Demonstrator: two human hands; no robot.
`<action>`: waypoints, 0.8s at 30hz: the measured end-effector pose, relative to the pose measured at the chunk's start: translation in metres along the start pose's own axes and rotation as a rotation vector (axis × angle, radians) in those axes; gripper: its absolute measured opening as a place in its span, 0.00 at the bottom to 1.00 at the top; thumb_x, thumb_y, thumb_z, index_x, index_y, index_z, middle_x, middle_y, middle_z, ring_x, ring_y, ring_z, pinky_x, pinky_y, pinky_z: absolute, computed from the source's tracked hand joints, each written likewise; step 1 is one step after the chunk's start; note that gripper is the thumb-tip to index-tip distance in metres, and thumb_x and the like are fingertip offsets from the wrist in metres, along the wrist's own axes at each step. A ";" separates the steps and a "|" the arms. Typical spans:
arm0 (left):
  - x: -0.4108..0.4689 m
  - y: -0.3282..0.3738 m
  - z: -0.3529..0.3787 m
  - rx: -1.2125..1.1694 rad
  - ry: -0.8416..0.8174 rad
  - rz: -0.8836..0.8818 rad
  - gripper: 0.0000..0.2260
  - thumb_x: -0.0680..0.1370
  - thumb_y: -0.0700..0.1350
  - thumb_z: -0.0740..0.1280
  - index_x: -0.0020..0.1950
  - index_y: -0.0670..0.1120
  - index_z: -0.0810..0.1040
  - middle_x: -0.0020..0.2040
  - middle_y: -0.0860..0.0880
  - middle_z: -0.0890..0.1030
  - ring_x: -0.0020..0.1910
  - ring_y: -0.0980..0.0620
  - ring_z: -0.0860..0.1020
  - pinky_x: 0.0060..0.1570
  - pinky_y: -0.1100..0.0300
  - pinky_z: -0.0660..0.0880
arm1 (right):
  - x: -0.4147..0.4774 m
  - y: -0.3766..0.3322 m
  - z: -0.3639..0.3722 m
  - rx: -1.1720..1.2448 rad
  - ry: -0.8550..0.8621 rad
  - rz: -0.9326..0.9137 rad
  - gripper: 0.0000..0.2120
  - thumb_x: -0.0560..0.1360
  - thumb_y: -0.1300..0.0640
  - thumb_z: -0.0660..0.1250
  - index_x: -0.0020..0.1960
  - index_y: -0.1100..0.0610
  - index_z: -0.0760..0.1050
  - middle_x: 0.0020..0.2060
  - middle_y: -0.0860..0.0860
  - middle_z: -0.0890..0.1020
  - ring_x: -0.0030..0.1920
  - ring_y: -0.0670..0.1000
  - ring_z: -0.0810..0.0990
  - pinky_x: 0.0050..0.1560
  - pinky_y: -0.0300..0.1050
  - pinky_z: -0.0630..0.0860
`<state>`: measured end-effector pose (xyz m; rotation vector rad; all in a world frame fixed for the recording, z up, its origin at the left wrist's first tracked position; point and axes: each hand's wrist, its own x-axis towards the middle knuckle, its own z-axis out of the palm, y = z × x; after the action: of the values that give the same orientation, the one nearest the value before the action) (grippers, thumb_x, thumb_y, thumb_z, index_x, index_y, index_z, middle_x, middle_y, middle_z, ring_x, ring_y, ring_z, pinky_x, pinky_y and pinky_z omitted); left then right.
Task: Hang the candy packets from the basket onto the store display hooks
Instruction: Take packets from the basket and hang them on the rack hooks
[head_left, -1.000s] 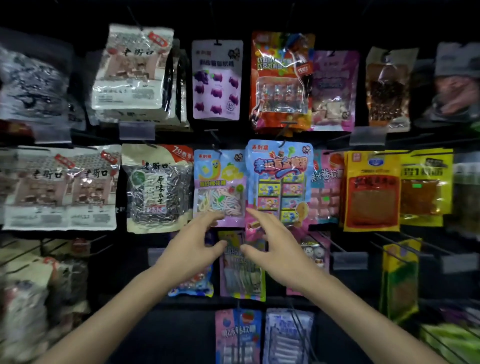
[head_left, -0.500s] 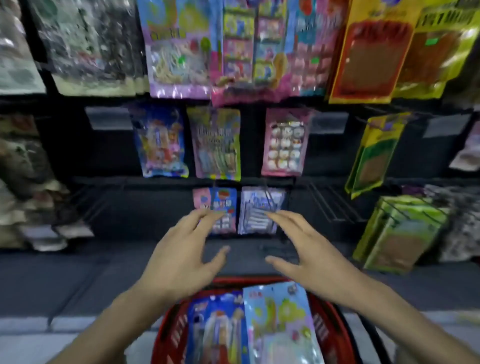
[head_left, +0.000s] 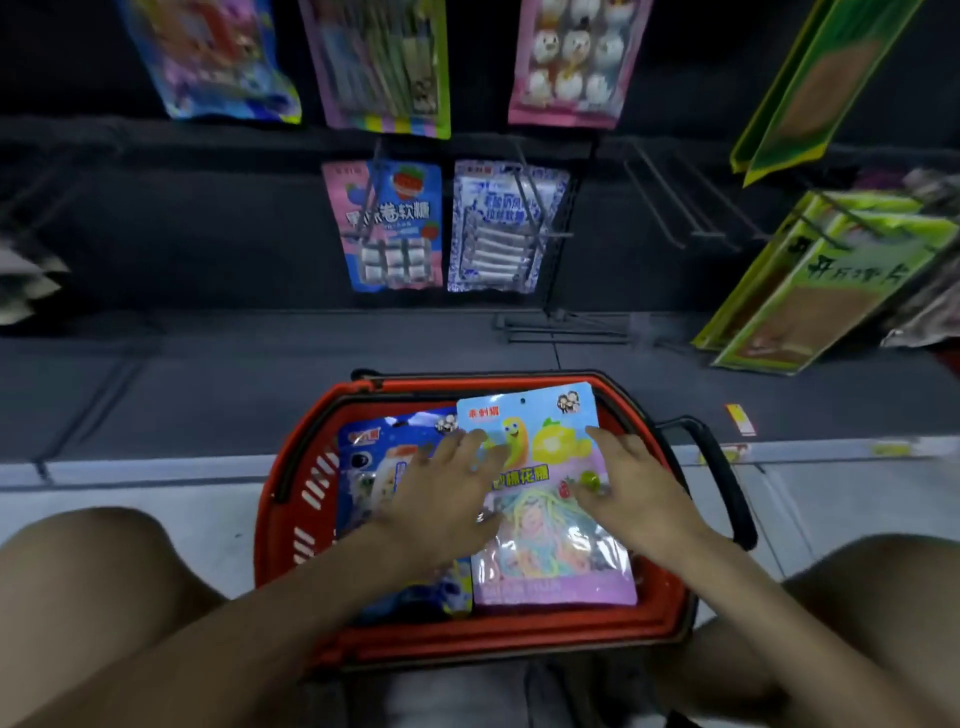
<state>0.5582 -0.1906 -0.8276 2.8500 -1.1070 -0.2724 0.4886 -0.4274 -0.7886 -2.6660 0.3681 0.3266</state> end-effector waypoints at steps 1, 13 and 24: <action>0.003 0.003 0.007 -0.014 0.001 0.005 0.35 0.77 0.62 0.63 0.81 0.54 0.58 0.81 0.43 0.62 0.79 0.38 0.62 0.72 0.37 0.67 | 0.000 0.001 0.004 0.004 -0.007 0.018 0.36 0.79 0.44 0.69 0.82 0.49 0.59 0.70 0.54 0.71 0.66 0.58 0.78 0.63 0.50 0.76; 0.007 0.031 0.049 -0.097 -0.065 -0.033 0.41 0.79 0.72 0.50 0.86 0.53 0.40 0.85 0.43 0.39 0.83 0.36 0.38 0.80 0.36 0.50 | -0.006 0.007 0.027 0.532 0.123 0.172 0.31 0.72 0.55 0.81 0.67 0.50 0.66 0.47 0.44 0.85 0.43 0.39 0.84 0.36 0.29 0.72; 0.008 0.029 0.025 -0.929 0.232 -0.217 0.24 0.81 0.52 0.71 0.77 0.56 0.72 0.76 0.59 0.67 0.70 0.66 0.66 0.74 0.52 0.69 | -0.005 0.003 0.018 1.134 -0.040 0.271 0.16 0.71 0.67 0.79 0.58 0.59 0.83 0.50 0.55 0.89 0.51 0.57 0.88 0.52 0.49 0.85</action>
<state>0.5404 -0.2176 -0.8500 2.0763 -0.4337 -0.3400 0.4803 -0.4210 -0.8045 -1.4999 0.6563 0.1633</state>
